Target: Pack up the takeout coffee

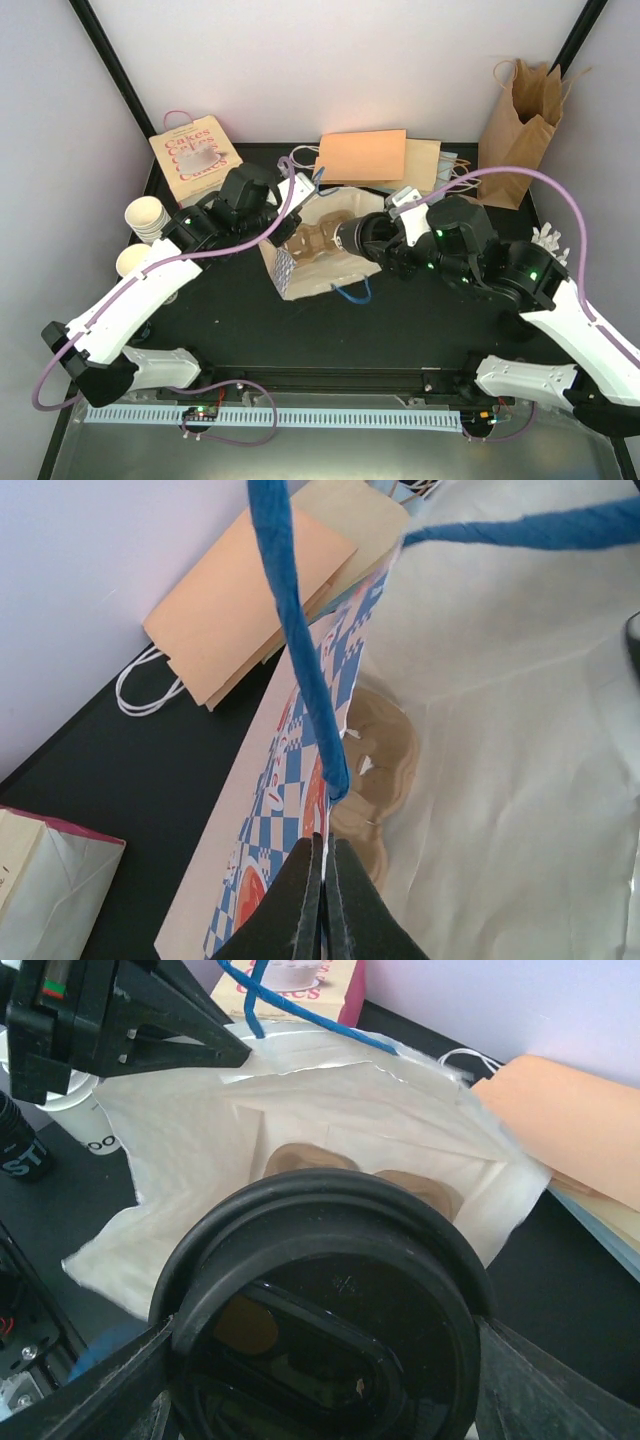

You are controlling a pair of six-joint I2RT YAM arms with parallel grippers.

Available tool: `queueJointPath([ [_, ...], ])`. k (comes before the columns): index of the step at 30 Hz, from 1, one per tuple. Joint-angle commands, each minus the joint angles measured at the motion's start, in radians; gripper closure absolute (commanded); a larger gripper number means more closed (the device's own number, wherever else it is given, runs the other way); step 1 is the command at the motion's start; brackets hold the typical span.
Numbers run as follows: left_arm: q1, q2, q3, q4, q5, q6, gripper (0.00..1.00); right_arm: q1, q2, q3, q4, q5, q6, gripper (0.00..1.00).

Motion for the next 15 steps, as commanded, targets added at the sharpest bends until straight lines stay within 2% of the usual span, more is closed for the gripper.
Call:
queueJointPath([
  [1, -0.024, -0.031, 0.007, 0.033, -0.027, -0.022, 0.99, 0.021, 0.016, -0.020, 0.077, -0.038, -0.023, 0.33],
  [9, -0.054, -0.033, 0.002, 0.036, -0.053, -0.035, 0.98, 0.057, 0.038, -0.029, 0.095, 0.004, -0.023, 0.34],
  [15, -0.078, -0.043, -0.016, 0.046, -0.052, -0.053, 0.99, 0.150, 0.086, -0.115, 0.123, 0.148, -0.009, 0.34],
])
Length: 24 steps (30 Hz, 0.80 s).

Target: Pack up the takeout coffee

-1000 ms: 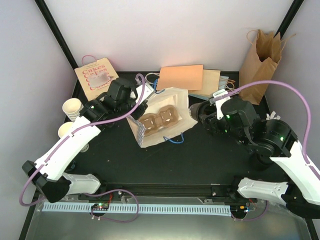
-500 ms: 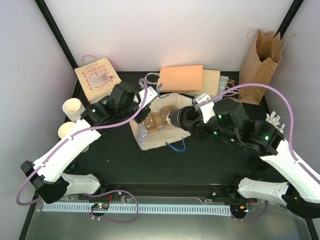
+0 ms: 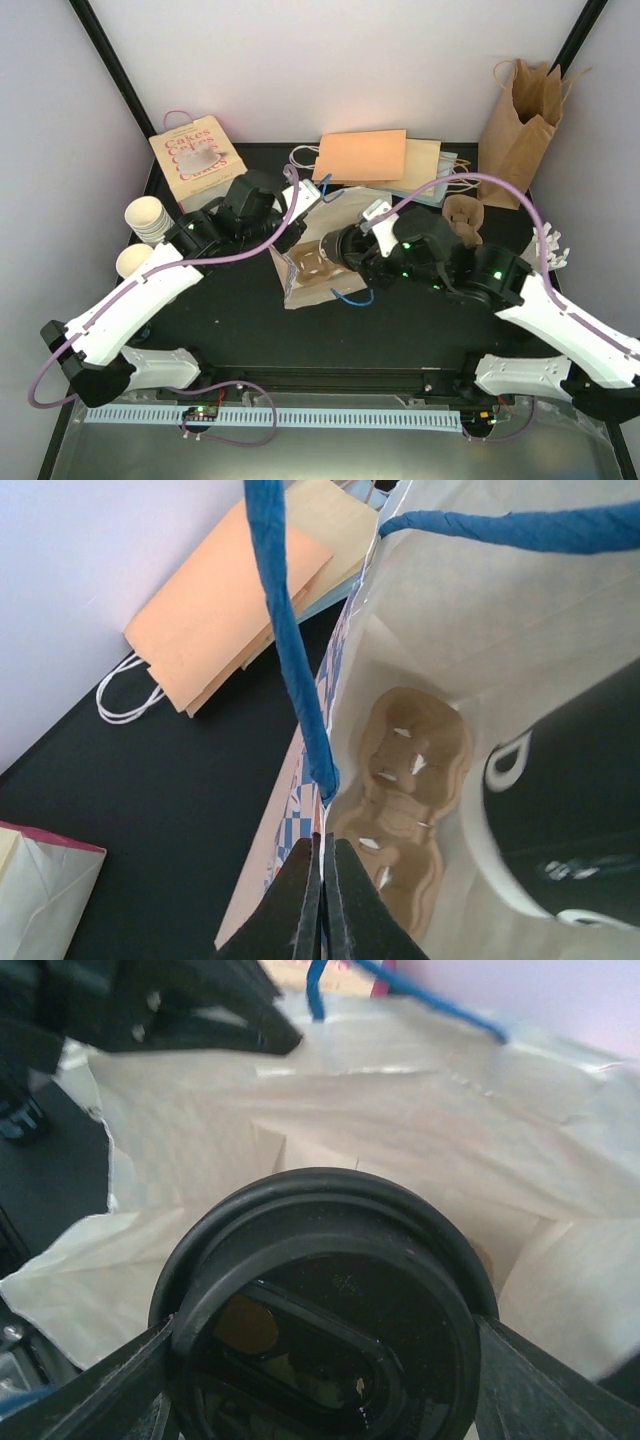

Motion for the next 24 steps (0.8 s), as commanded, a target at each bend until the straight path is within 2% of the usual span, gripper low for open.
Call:
queueJointPath([
  [1, -0.024, -0.033, -0.006, 0.044, -0.021, -0.028, 0.98, 0.066, 0.048, -0.056, 0.041, 0.120, 0.005, 0.34],
  [6, -0.040, -0.045, -0.013, 0.047, -0.024, -0.038, 0.98, 0.092, 0.097, -0.087, 0.049, 0.150, 0.014, 0.34],
  [13, -0.052, -0.091, -0.067, 0.085, 0.010, -0.041, 0.98, 0.105, 0.099, -0.223, 0.108, 0.147, 0.034, 0.35],
  [24, -0.074, -0.133, -0.130, 0.112, 0.057, -0.047, 0.99, 0.252, 0.066, -0.400, 0.211, 0.231, 0.100, 0.35],
])
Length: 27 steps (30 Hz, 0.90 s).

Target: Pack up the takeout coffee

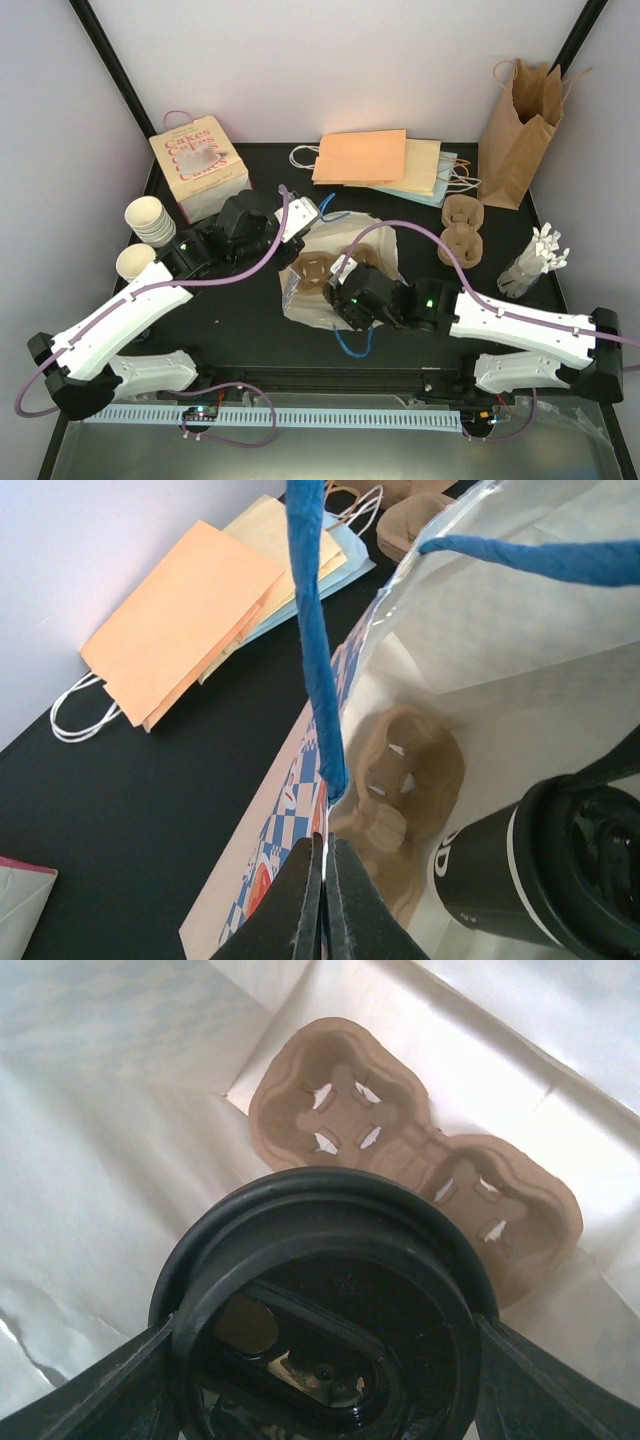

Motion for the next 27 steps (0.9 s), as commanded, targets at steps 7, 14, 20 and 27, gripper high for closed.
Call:
queueJointPath([
  [7, -0.027, -0.040, -0.010, 0.017, 0.062, -0.016, 0.98, 0.139, -0.025, -0.102, 0.110, 0.134, 0.125, 0.36],
  [14, -0.045, -0.083, -0.028, -0.012, 0.121, -0.042, 0.99, 0.139, -0.068, -0.146, 0.111, 0.265, 0.185, 0.37],
  [20, -0.059, -0.102, -0.039, -0.044, 0.160, -0.068, 0.98, 0.137, -0.083, -0.153, 0.093, 0.344, 0.231, 0.37],
  [27, -0.078, -0.113, -0.063, -0.038, 0.166, -0.094, 0.98, 0.137, -0.079, -0.165, 0.071, 0.369, 0.288, 0.37],
])
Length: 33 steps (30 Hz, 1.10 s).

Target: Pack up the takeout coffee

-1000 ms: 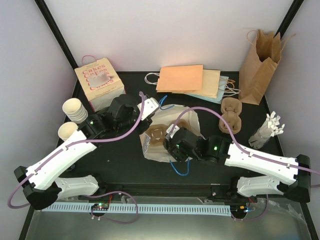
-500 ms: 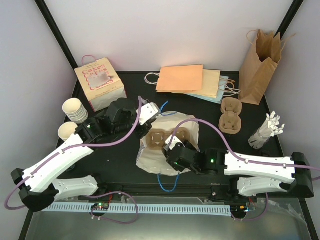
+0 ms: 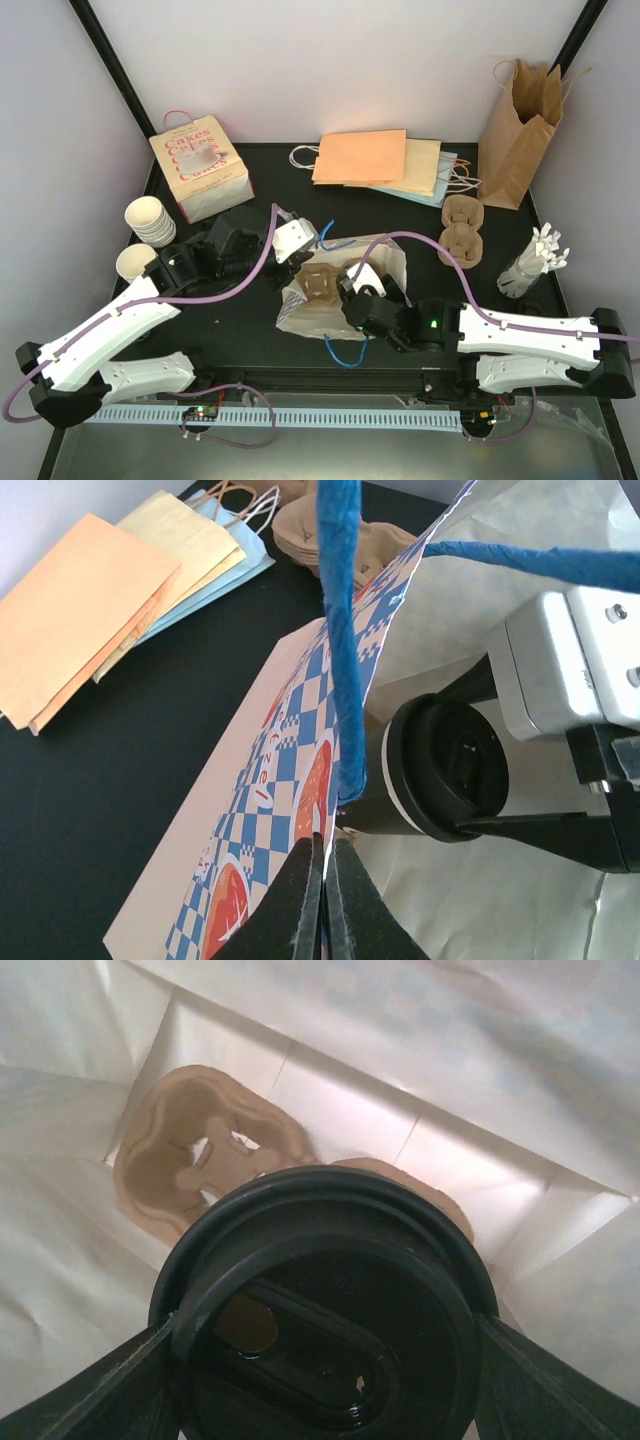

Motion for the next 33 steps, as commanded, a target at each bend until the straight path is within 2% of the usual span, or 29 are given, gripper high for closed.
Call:
queueJointPath([
  [1, -0.019, -0.019, -0.002, 0.004, 0.032, -0.037, 0.99, 0.003, -0.010, -0.019, -0.010, 0.064, 0.071, 0.37],
  [8, -0.033, -0.022, 0.022, 0.011, 0.001, -0.054, 0.98, 0.003, -0.017, -0.048, 0.005, 0.048, 0.076, 0.38],
  [18, -0.033, -0.012, 0.110, 0.034, -0.128, -0.022, 0.98, 0.005, -0.029, -0.080, 0.106, -0.049, -0.046, 0.38],
  [23, -0.033, -0.006, 0.097, 0.053, -0.143, -0.009, 0.98, 0.022, 0.045, -0.089, 0.113, -0.046, -0.045, 0.39],
  [27, -0.034, -0.019, 0.059, 0.080, -0.133, -0.002, 0.98, 0.054, 0.101, -0.095, 0.133, -0.036, -0.036, 0.39],
  [33, -0.036, -0.040, 0.019, 0.087, -0.035, 0.006, 0.99, 0.057, 0.105, -0.090, 0.187, -0.017, -0.037, 0.39],
])
